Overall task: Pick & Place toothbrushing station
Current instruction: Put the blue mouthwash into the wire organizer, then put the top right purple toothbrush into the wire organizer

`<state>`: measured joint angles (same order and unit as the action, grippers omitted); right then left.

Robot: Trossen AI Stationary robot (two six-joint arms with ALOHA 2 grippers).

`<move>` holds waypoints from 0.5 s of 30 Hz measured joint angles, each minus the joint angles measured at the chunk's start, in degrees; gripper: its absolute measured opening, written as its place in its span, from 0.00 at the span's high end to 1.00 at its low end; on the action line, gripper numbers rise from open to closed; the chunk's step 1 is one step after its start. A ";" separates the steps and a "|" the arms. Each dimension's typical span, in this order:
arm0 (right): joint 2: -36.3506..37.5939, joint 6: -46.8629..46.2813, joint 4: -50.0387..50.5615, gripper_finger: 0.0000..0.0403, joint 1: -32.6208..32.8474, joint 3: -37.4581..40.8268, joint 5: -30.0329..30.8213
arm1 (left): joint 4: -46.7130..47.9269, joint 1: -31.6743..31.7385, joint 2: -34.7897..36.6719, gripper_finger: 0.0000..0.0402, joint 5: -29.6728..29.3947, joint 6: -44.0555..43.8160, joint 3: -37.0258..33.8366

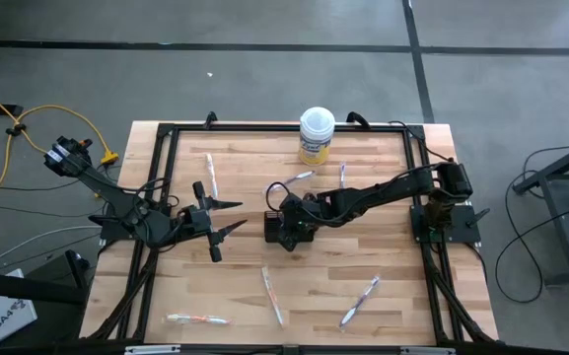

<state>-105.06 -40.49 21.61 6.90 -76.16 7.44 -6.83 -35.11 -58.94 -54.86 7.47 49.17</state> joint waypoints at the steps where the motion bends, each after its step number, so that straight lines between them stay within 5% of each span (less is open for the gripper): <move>1: 0.00 0.00 0.00 0.65 0.00 0.00 0.02 | -0.01 0.00 0.00 0.55 -0.01 0.00 0.00; 15: 0.04 0.14 -1.62 0.65 0.00 0.01 -0.37 | 0.00 0.00 0.00 0.55 -0.01 -0.42 0.00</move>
<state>-105.01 -40.35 19.98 6.90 -76.15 7.08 -6.83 -35.11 -58.94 -54.87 7.05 49.17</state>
